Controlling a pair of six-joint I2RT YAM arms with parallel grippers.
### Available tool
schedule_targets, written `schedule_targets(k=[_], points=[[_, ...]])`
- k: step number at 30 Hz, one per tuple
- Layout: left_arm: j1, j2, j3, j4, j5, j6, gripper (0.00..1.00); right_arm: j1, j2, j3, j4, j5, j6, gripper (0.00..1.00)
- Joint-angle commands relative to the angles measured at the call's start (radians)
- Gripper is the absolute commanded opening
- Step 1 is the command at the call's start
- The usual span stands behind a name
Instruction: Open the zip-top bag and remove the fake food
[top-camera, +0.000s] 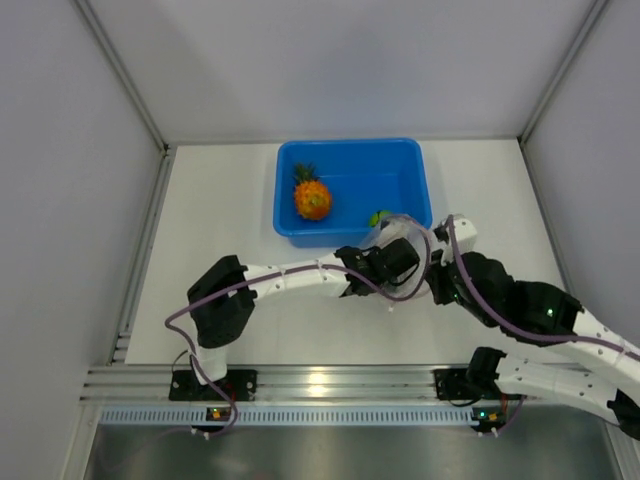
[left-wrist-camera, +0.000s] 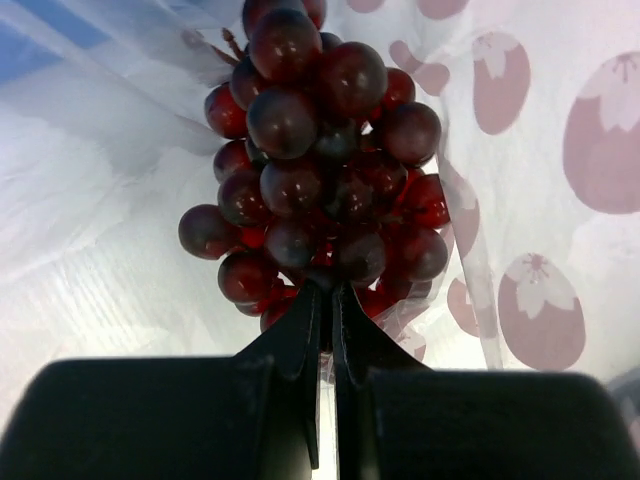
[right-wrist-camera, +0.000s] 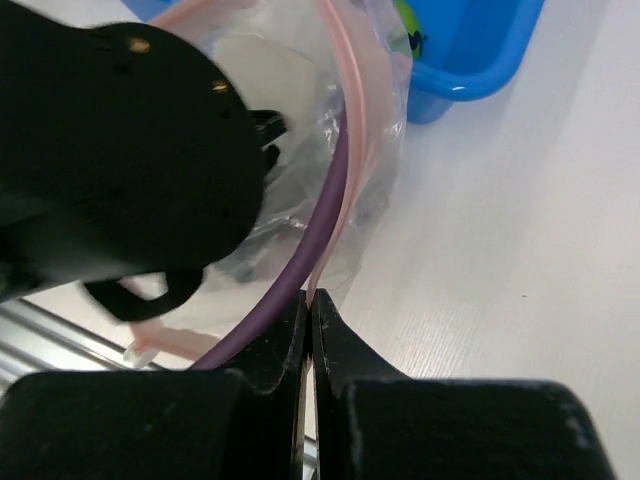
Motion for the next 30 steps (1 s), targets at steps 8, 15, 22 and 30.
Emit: schedule_targets(k=[8, 15, 22, 30], points=[[-0.060, -0.186, -0.096, 0.096, 0.008, 0.065, 0.00, -0.183, 0.114, 0.072, 0.103, -0.108, -0.104, 0.00], [-0.077, -0.240, -0.219, 0.207, 0.052, 0.080, 0.00, -0.397, 0.197, 0.102, 0.072, -0.258, -0.175, 0.00], [-0.076, -0.192, -0.238, 0.208, 0.045, 0.082, 0.00, -0.407, 0.123, 0.095, 0.114, -0.538, -0.166, 0.00], [-0.077, -0.218, -0.227, 0.198, -0.115, 0.108, 0.02, -0.405, 0.070, 0.050, -0.060, -0.602, -0.207, 0.00]])
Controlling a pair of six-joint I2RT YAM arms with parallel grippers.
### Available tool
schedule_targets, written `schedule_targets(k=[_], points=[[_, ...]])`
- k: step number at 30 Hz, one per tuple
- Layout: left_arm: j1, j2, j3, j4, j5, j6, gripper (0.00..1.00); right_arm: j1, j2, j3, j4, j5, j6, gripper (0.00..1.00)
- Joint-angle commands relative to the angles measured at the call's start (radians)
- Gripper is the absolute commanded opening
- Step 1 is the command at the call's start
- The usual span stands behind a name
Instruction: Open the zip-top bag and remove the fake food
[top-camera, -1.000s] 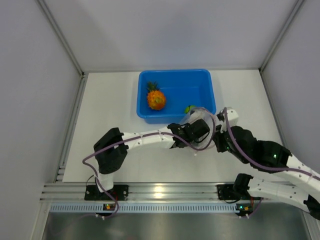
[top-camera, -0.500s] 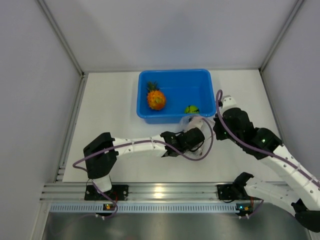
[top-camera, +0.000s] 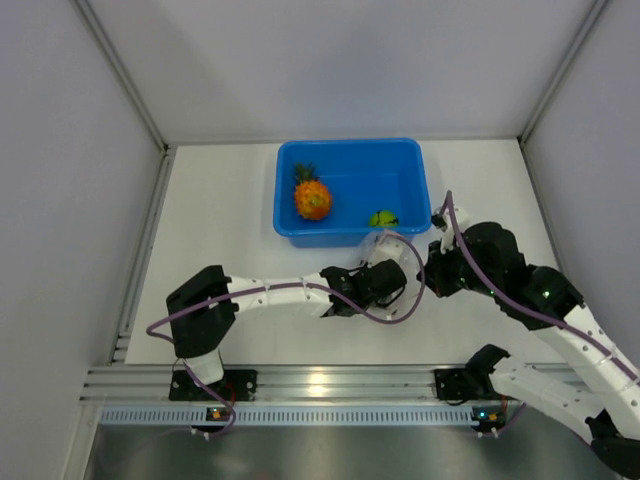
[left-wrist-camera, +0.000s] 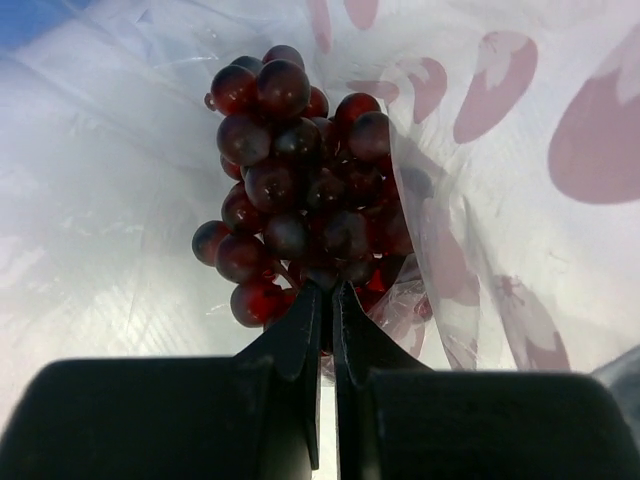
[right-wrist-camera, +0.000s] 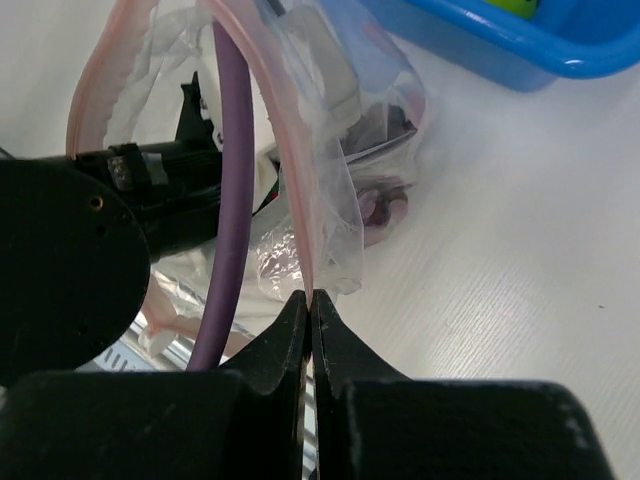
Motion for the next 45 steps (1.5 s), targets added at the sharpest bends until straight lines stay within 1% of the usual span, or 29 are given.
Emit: schedule_targets(k=[1, 2, 4, 5, 7, 10, 11, 13, 15, 16, 18, 19, 22, 23, 26, 27, 31, 34, 35, 37, 45], points=[[-0.004, -0.046, 0.019, 0.060, -0.090, 0.038, 0.05, -0.014, -0.065, -0.031, -0.065, -0.069, -0.022, 0.00], [-0.005, -0.045, 0.025, 0.059, -0.098, 0.039, 0.11, -0.014, -0.075, -0.037, -0.078, -0.102, -0.025, 0.00], [-0.006, -0.038, 0.038, 0.057, -0.127, 0.046, 0.12, -0.012, -0.100, -0.046, -0.098, -0.118, -0.041, 0.00], [-0.004, -0.035, 0.045, 0.046, -0.141, 0.047, 0.11, -0.012, -0.109, -0.057, -0.119, -0.117, -0.047, 0.00], [-0.004, -0.019, 0.069, 0.023, -0.172, 0.050, 0.01, -0.012, -0.135, -0.077, -0.127, -0.107, -0.045, 0.00], [-0.006, -0.009, 0.080, 0.005, -0.189, 0.053, 0.00, -0.010, -0.143, -0.093, -0.136, -0.091, -0.035, 0.00], [-0.006, -0.008, 0.080, 0.002, -0.190, 0.055, 0.05, -0.012, -0.145, -0.091, -0.133, -0.069, -0.027, 0.00], [-0.004, -0.002, 0.081, 0.005, -0.186, 0.052, 0.08, -0.012, -0.163, -0.086, -0.089, -0.046, 0.008, 0.00], [-0.002, 0.014, 0.083, 0.008, -0.157, 0.047, 0.14, -0.012, -0.207, -0.088, 0.006, -0.047, 0.048, 0.00], [-0.002, 0.021, 0.086, 0.010, -0.149, 0.043, 0.16, -0.010, -0.218, -0.086, 0.041, -0.063, 0.059, 0.00], [-0.001, 0.050, 0.098, 0.008, -0.130, 0.035, 0.18, -0.012, -0.217, -0.074, 0.091, -0.141, 0.079, 0.00], [-0.001, 0.060, 0.101, 0.008, -0.124, 0.030, 0.18, -0.012, -0.209, -0.060, 0.101, -0.203, 0.080, 0.00], [0.004, 0.098, 0.121, 0.013, -0.075, 0.016, 0.35, -0.012, -0.175, -0.056, 0.131, -0.271, 0.079, 0.00], [0.007, 0.118, 0.129, 0.013, -0.069, 0.016, 0.43, -0.010, -0.172, -0.057, 0.129, -0.276, 0.071, 0.00], [0.011, 0.147, 0.155, 0.013, -0.058, -0.002, 0.50, -0.012, -0.164, -0.060, 0.105, -0.241, 0.062, 0.00], [0.016, 0.149, 0.158, 0.011, -0.052, -0.010, 0.51, -0.012, -0.172, -0.069, 0.099, -0.232, 0.062, 0.00], [0.030, 0.152, 0.169, 0.013, -0.087, -0.054, 0.62, -0.012, -0.186, -0.099, 0.068, -0.198, 0.057, 0.00], [0.042, 0.158, 0.187, 0.017, -0.126, -0.095, 0.65, -0.012, -0.203, -0.137, 0.069, -0.227, 0.063, 0.00], [0.048, 0.165, 0.193, 0.023, -0.132, -0.100, 0.68, -0.012, -0.210, -0.148, 0.075, -0.235, 0.073, 0.00], [0.053, 0.179, 0.213, 0.046, -0.141, -0.106, 0.70, -0.012, -0.235, -0.178, 0.083, -0.245, 0.079, 0.00], [0.070, 0.331, 0.295, 0.048, -0.161, -0.132, 0.77, -0.012, -0.301, -0.232, 0.083, -0.288, 0.111, 0.00]])
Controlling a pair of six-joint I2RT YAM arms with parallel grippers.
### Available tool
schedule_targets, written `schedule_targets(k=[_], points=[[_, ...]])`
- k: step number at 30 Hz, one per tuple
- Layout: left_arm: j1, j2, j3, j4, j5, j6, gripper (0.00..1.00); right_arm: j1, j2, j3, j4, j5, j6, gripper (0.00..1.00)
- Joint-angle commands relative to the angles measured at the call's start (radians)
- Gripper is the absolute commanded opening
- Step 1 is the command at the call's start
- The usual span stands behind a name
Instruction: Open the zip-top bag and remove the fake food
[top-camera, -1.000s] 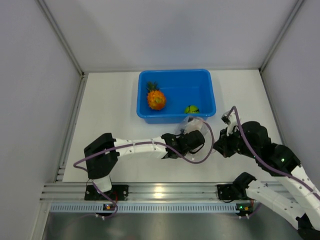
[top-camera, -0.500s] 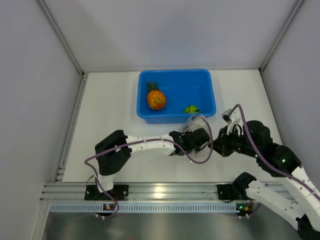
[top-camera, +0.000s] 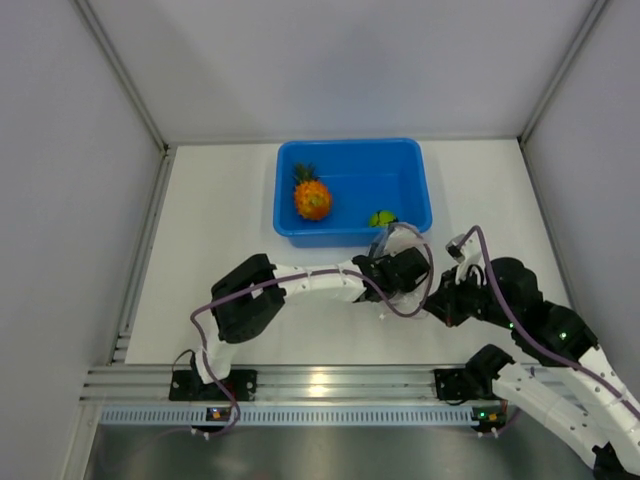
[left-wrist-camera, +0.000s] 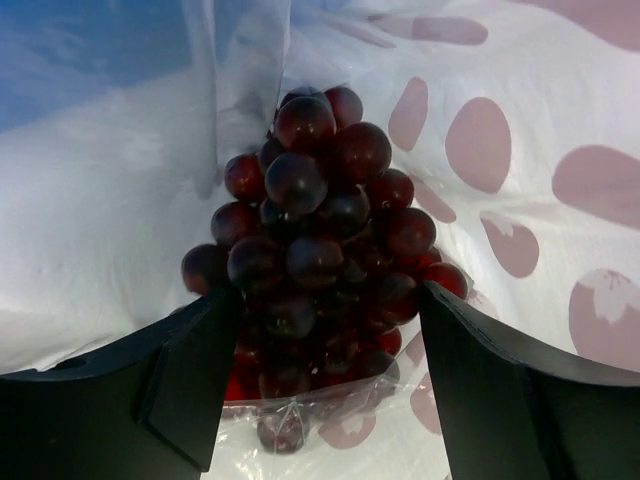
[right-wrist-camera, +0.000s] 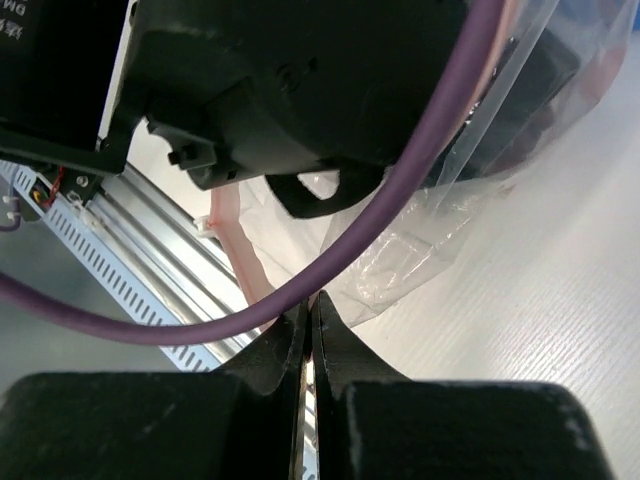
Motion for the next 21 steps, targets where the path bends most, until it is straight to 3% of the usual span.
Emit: schedule_targets(k=[1, 3, 8, 12, 15, 17, 21], points=[[0.028, 0.081, 0.059, 0.051, -0.039, -0.045, 0.77, 0.000, -0.024, -0.006, 0.053, -0.122, 0.034, 0.00], [0.031, 0.111, 0.070, 0.049, -0.015, -0.045, 0.77, 0.000, -0.031, -0.009, 0.049, -0.120, 0.032, 0.00], [0.038, 0.131, 0.070, 0.048, 0.012, -0.052, 0.61, 0.001, -0.038, -0.005, 0.040, -0.100, 0.023, 0.00], [0.054, 0.127, 0.064, 0.049, 0.035, -0.048, 0.33, 0.000, -0.029, 0.009, 0.044, -0.086, 0.026, 0.00], [0.061, 0.111, 0.056, 0.052, 0.045, -0.038, 0.06, 0.000, -0.031, 0.037, 0.044, -0.042, 0.031, 0.00], [0.061, 0.092, 0.051, 0.051, 0.053, -0.021, 0.00, -0.002, -0.023, 0.052, 0.046, 0.015, 0.034, 0.00], [0.060, 0.029, 0.019, 0.060, 0.068, -0.010, 0.00, 0.001, 0.020, 0.106, 0.052, 0.134, 0.034, 0.00]])
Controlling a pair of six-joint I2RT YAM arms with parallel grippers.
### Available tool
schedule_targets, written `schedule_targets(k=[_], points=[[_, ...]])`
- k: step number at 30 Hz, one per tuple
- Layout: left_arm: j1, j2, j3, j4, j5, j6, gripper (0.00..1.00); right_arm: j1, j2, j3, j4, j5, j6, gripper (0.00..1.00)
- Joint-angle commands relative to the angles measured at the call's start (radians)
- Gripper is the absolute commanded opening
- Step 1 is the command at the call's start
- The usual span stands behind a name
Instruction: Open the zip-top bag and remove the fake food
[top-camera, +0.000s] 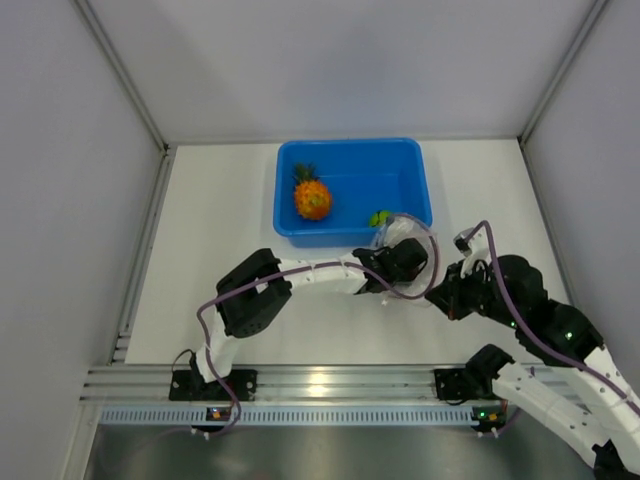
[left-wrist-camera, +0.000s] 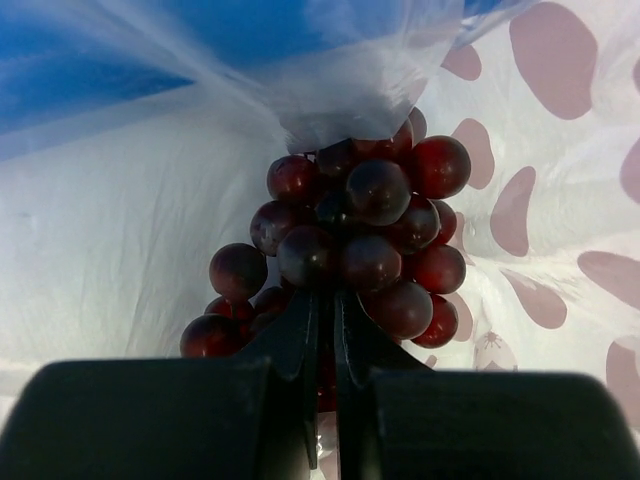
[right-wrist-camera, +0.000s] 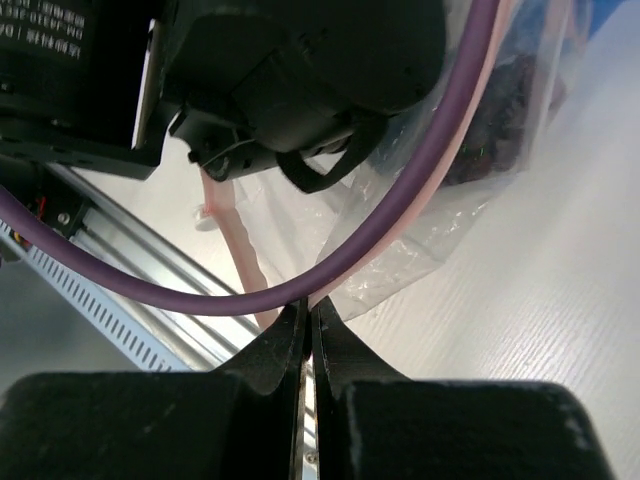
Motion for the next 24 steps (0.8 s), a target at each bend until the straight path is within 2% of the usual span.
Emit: schedule_targets(k=[1, 7, 10, 18, 24], points=[[0.013, -0.070, -0.049, 0.014, 0.036, 0.016, 0.00, 0.002, 0.038, 0.092, 0.072, 0.108, 0.016, 0.00], [-0.006, -0.226, -0.192, 0.132, 0.075, 0.066, 0.00, -0.001, 0.140, 0.179, 0.100, 0.297, 0.000, 0.00], [-0.017, -0.302, -0.285, 0.221, 0.106, 0.091, 0.00, -0.001, 0.202, 0.233, 0.103, 0.328, -0.015, 0.00], [-0.042, -0.348, -0.345, 0.261, 0.164, 0.160, 0.00, -0.002, 0.314, 0.345, 0.127, 0.221, -0.062, 0.00], [-0.094, -0.345, -0.328, 0.260, 0.151, 0.246, 0.00, -0.001, 0.429, 0.449, 0.063, 0.224, -0.113, 0.00]])
